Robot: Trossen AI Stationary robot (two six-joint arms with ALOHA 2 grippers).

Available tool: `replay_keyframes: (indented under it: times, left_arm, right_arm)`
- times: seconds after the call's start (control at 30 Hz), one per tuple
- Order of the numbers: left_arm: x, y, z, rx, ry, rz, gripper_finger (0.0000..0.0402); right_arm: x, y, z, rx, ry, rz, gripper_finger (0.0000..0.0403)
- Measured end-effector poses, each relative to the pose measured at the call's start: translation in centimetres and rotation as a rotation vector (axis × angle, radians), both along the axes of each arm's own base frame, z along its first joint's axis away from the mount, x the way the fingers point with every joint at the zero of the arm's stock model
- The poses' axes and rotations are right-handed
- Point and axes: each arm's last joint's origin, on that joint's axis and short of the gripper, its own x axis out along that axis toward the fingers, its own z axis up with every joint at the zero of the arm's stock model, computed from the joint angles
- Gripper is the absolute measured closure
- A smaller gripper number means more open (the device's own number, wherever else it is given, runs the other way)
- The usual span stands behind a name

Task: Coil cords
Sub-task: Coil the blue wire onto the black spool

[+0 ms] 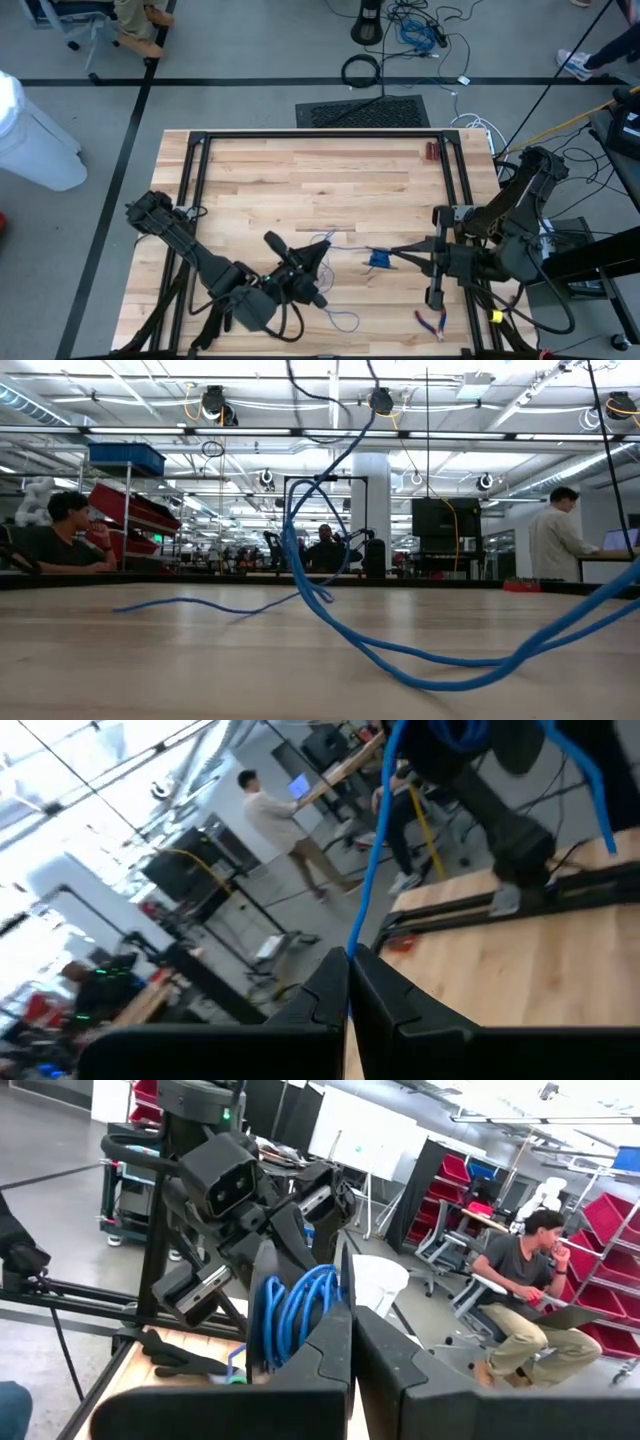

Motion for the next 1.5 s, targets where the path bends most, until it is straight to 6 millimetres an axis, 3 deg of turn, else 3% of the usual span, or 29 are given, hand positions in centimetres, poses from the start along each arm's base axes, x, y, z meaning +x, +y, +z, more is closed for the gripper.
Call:
replay_keyframes:
  times: [0.27,0.5,0.93,1.23,1.5]
  left_arm:
    - [1.4,1.2,-0.6,-0.112,-0.024,-0.178,0.0391]
    - [1.6,1.5,-1.2,-0.098,0.039,-0.208,0.0387]
    - [0.2,-0.7,-1.3,-0.045,0.077,-0.251,0.0273]
    - [0.3,-1.2,0.7,-0.109,-0.094,-0.329,0.0269]
    - [1.4,-0.3,0.8,-0.190,-0.134,-0.508,0.0269]
  right_arm:
    - [0.0,0.0,0.0,0.001,-0.002,-0.001,0.0403]
    - [0.0,0.0,0.2,-0.022,-0.007,-0.003,0.0403]
    - [0.0,-0.1,0.2,-0.017,-0.009,-0.003,0.0403]
    - [0.0,-0.1,0.2,-0.025,-0.006,-0.006,0.0403]
    - [0.1,0.2,0.0,-0.034,0.002,0.121,0.0403]
